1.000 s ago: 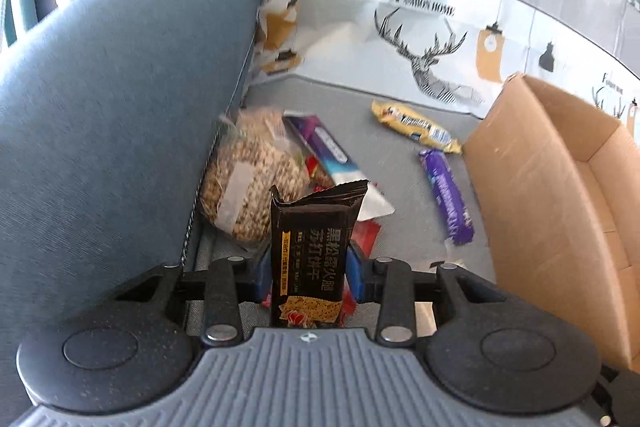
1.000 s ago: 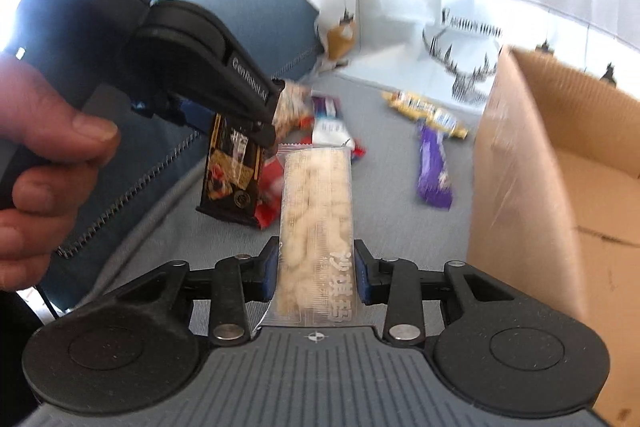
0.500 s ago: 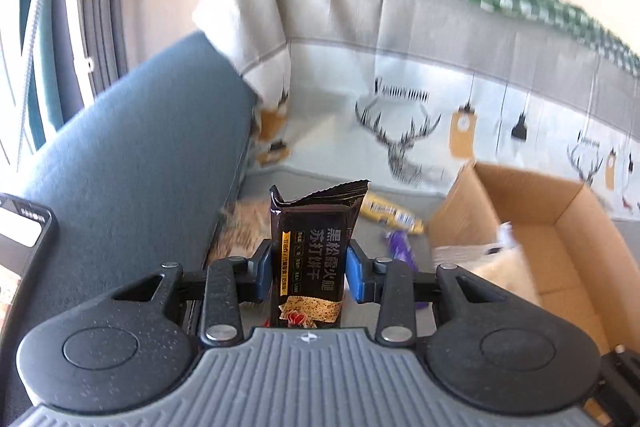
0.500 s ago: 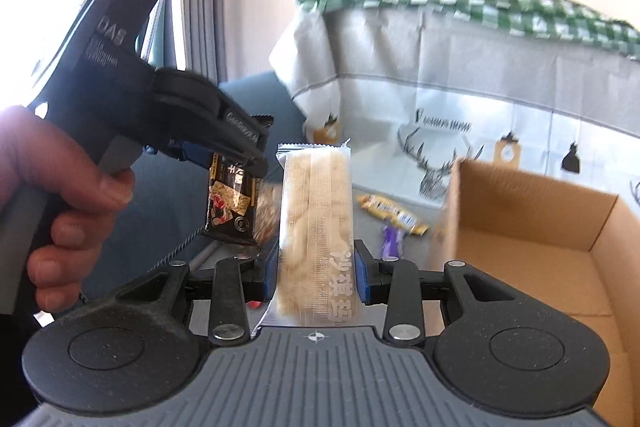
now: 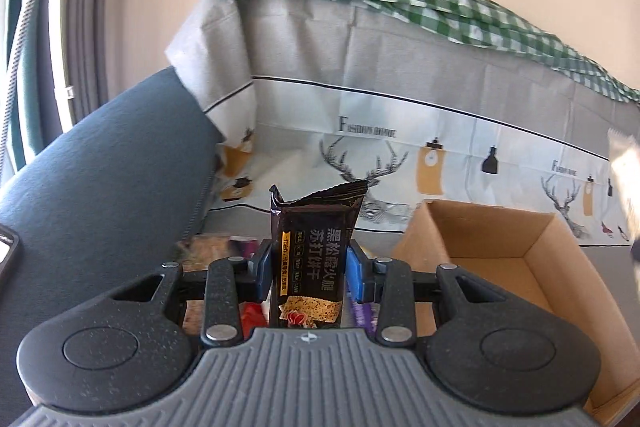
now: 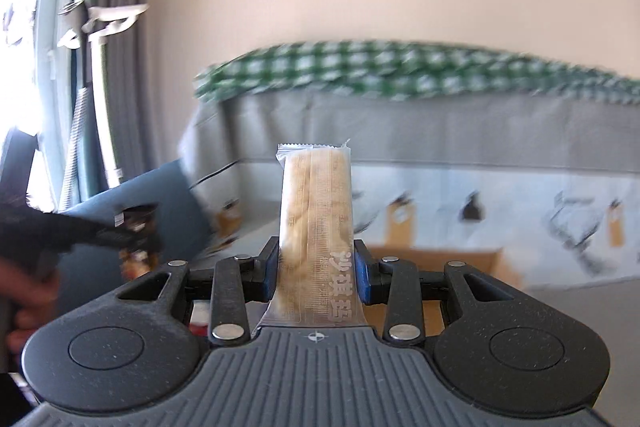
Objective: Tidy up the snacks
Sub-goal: 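Lift both snacks to the box and open the right gripper over it, then open the left gripper to drop the dark biscuit packet into the box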
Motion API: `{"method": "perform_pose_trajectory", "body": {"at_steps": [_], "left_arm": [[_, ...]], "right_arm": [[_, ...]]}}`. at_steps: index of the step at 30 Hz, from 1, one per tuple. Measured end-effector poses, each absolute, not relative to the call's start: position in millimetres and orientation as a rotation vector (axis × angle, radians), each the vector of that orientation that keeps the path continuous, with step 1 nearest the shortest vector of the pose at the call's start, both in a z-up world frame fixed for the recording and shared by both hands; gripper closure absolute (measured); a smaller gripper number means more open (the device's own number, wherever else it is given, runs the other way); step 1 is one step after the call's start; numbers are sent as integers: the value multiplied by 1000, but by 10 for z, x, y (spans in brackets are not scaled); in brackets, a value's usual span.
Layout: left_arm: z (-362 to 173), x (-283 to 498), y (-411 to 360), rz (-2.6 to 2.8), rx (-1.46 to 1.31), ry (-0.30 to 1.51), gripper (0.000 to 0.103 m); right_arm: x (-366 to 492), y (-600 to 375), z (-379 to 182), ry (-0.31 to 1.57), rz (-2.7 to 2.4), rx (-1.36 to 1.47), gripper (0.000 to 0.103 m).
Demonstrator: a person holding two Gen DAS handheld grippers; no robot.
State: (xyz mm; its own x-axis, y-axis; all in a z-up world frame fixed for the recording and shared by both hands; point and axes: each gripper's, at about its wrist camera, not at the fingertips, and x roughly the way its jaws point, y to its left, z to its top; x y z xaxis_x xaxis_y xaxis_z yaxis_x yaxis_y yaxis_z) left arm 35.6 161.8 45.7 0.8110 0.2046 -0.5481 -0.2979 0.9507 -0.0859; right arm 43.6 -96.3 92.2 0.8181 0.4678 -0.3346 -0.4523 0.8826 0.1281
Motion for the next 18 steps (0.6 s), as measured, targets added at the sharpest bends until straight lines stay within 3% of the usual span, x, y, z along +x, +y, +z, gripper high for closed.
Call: {"method": "perform_pose_trajectory", "body": {"at_steps": [12, 13, 14, 15, 18], "left_arm": [[456, 550, 1038, 173, -187, 492, 62], [460, 566, 968, 160, -184, 482, 62], [461, 578, 895, 145, -179, 473, 62], [459, 592, 824, 130, -172, 466, 62], [440, 631, 627, 79, -151, 457, 62]], "right_arm": [[750, -1747, 466, 493, 269, 100, 66], [737, -1741, 455, 495, 266, 91, 68], [727, -1736, 449, 494, 266, 81, 81], [725, -1728, 448, 493, 268, 69, 86], [753, -1713, 443, 503, 270, 39, 86]]}}
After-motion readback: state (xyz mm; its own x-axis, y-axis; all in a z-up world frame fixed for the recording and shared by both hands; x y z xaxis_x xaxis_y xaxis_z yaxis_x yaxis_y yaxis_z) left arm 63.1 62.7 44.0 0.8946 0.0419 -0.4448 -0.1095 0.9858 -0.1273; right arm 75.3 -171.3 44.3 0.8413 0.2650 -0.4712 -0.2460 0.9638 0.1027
